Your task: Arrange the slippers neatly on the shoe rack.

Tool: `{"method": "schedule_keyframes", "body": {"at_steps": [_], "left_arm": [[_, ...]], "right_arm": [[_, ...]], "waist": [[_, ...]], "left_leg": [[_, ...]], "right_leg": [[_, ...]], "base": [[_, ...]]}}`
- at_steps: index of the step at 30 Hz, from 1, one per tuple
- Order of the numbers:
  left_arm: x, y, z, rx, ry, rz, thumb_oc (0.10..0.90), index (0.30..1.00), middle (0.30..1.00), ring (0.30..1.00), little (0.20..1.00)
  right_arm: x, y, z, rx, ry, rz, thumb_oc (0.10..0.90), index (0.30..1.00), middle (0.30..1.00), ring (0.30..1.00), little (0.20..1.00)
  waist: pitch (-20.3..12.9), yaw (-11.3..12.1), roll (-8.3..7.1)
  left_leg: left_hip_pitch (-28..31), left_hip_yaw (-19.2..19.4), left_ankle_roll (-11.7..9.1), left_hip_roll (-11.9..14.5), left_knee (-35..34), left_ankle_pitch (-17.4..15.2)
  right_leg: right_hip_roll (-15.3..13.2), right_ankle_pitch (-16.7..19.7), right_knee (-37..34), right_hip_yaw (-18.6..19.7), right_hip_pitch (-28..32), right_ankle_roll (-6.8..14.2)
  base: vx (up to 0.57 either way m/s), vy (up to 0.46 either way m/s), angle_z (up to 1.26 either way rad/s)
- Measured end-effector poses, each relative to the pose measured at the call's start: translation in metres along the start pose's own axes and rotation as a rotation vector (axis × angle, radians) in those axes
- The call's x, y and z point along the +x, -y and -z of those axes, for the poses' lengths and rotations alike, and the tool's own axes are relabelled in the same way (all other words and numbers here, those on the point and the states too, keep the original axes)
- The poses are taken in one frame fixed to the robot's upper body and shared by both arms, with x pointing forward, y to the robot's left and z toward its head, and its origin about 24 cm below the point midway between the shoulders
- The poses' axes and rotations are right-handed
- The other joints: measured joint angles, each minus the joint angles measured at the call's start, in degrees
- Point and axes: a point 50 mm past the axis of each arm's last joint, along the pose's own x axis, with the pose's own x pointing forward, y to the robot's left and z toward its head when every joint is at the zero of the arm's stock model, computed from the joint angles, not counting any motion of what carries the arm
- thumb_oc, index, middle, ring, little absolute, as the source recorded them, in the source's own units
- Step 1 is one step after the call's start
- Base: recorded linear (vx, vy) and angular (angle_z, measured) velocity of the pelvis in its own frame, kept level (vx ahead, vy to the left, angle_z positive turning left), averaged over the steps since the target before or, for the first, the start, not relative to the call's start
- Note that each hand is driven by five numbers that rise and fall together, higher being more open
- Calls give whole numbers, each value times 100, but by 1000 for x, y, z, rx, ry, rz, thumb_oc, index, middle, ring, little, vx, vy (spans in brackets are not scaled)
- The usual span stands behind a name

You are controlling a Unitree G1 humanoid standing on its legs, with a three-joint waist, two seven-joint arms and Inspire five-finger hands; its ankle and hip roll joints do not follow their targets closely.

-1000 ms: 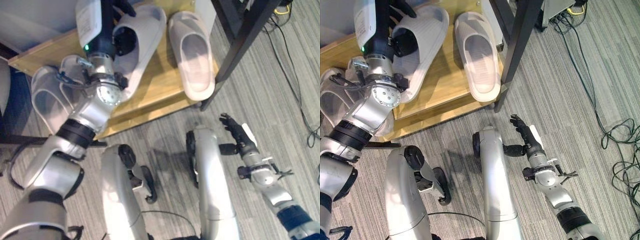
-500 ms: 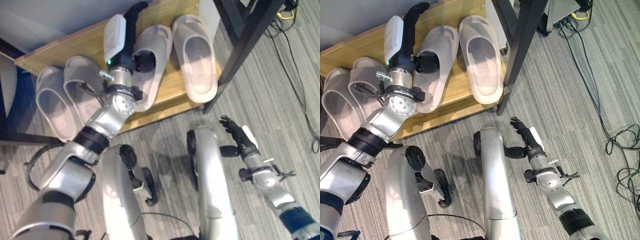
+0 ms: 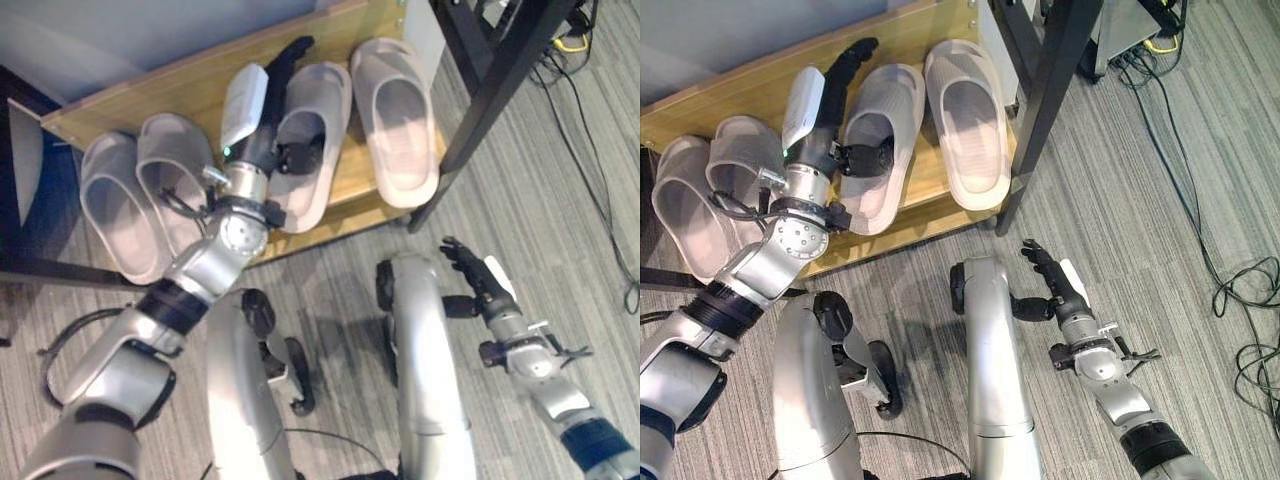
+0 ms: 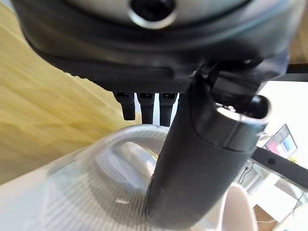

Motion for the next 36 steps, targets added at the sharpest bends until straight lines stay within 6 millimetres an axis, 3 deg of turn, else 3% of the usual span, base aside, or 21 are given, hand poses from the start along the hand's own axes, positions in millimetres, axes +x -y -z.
{"method": "schedule_keyframes", "body": {"at_steps": [11,15,22,28,36], "left_arm": [[-26,-18,4,-182,-23,-50,800,900,900,900,900],[-40,-23,4,-324,-46,-60,800,900,900,900,900],[-67,-17,13,-552,-152,30,800,900,900,900,900],[-91,-27,21,-613,-210,104,800,900,900,900,900],[-121,-24,26,-721,-304,221,800,900,900,900,900]], "right_arm": [[-8,1,8,9,-30,11,800,900,900,900,900],[-15,0,11,16,-48,14,800,900,900,900,900],[-17,3,13,7,-63,14,800,900,900,900,900],[-18,5,11,-16,-64,6,800,900,900,900,900],[-24,9,16,-13,-90,0,800,900,900,900,900]], "waist": [[-2,96,8],[-3,199,10],[-4,243,15],[-2,275,27],[-5,412,50]], "left_leg": [[39,-2,47,-28,118,-87],[70,-7,26,-26,168,-142],[86,-11,44,-24,176,-164],[87,-27,20,-26,179,-177],[97,-41,13,-24,201,-180]], "right_leg": [[-41,-54,60,11,87,49],[-16,-70,88,16,102,29],[-23,-112,85,13,136,45],[-20,-122,86,-1,135,30],[-15,-121,86,-7,166,30]], "base": [[-1,25,1],[-6,34,-3],[-2,4,0],[0,6,0],[-1,4,0]]}}
